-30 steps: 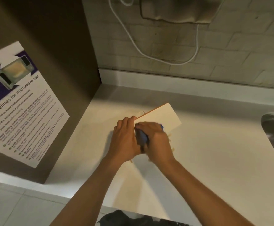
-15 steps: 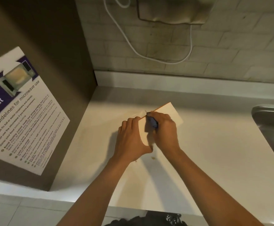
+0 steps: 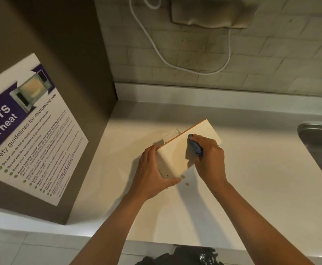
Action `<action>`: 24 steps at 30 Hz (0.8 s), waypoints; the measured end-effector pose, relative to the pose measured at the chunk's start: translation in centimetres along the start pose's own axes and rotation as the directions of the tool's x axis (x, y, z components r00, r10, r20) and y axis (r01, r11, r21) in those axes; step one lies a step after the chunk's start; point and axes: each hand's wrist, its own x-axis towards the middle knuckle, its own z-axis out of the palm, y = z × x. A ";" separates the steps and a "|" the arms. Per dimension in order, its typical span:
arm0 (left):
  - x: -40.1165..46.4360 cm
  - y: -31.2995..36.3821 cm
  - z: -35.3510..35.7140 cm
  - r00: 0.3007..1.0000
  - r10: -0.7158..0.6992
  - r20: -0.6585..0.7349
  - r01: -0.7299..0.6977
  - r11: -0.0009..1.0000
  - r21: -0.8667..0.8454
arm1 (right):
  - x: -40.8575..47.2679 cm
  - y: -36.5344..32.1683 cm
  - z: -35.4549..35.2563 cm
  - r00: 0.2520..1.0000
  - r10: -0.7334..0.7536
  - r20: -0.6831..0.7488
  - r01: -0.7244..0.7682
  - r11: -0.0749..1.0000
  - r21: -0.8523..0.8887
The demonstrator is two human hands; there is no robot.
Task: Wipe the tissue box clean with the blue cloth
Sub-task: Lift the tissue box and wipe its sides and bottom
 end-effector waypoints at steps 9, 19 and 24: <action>1.0 -2.3 1.4 1.000 0.018 0.019 -0.015 0.990 -0.137 | -4.7 -5.8 3.0 0.983 -0.183 0.031 0.168 0.948 0.269; 0.9 -1.3 1.5 0.998 0.032 -0.062 -0.038 0.995 -0.090 | -5.0 -3.0 1.8 0.997 -0.079 0.021 0.080 0.997 -0.015; 0.8 -1.4 0.4 0.994 0.111 0.009 -0.111 0.993 -0.041 | -5.5 -6.7 4.3 0.973 -0.230 -0.024 0.221 0.893 0.393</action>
